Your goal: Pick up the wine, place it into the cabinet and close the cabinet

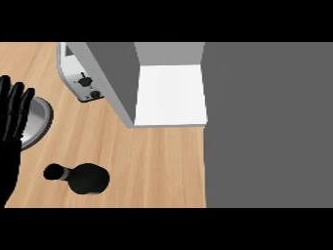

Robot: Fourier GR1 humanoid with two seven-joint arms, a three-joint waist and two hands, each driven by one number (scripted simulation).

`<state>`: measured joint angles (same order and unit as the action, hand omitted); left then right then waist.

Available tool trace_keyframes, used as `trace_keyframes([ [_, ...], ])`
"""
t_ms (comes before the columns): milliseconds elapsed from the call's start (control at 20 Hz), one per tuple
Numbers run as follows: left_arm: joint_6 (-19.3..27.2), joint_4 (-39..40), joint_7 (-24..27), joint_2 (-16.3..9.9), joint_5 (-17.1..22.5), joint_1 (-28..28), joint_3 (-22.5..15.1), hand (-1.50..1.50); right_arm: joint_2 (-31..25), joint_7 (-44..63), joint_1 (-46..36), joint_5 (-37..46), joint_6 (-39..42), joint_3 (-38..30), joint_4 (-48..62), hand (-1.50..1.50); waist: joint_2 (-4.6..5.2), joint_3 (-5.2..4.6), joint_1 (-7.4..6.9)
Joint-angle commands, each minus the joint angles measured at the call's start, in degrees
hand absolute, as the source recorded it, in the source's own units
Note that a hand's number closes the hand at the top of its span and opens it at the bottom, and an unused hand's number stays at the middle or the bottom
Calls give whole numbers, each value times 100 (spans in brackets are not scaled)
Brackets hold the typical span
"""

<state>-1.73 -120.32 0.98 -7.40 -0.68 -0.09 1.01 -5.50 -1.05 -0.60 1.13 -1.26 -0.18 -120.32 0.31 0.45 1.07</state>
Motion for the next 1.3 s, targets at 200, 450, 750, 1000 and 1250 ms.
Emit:
trace_keyframes([
  [200, -1029, 194, 168, -324, 880, -495, -158, -150, -10, -25, 796, -114, 141, -30, -922, -150, -43, -48, -13],
  [450, -1302, 513, -904, 197, 2442, 153, -632, -150, -255, 922, 961, -981, 927, 552, -755, -150, -40, -52, -57],
  [750, -944, -184, -1752, 145, 2978, 107, -439, -150, -344, 1424, 986, -1445, 954, 203, -1294, -150, -40, -44, -110],
  [1000, -637, -189, -2088, 273, 2880, -174, -517, -150, -138, 997, 1477, -1223, 1222, 384, -1284, -150, -37, -43, -90],
  [1250, -699, -463, -2130, 283, 2758, 54, -580, -150, -175, 2129, 717, -1441, 854, 223, -1689, -150, -35, -45, -110],
])
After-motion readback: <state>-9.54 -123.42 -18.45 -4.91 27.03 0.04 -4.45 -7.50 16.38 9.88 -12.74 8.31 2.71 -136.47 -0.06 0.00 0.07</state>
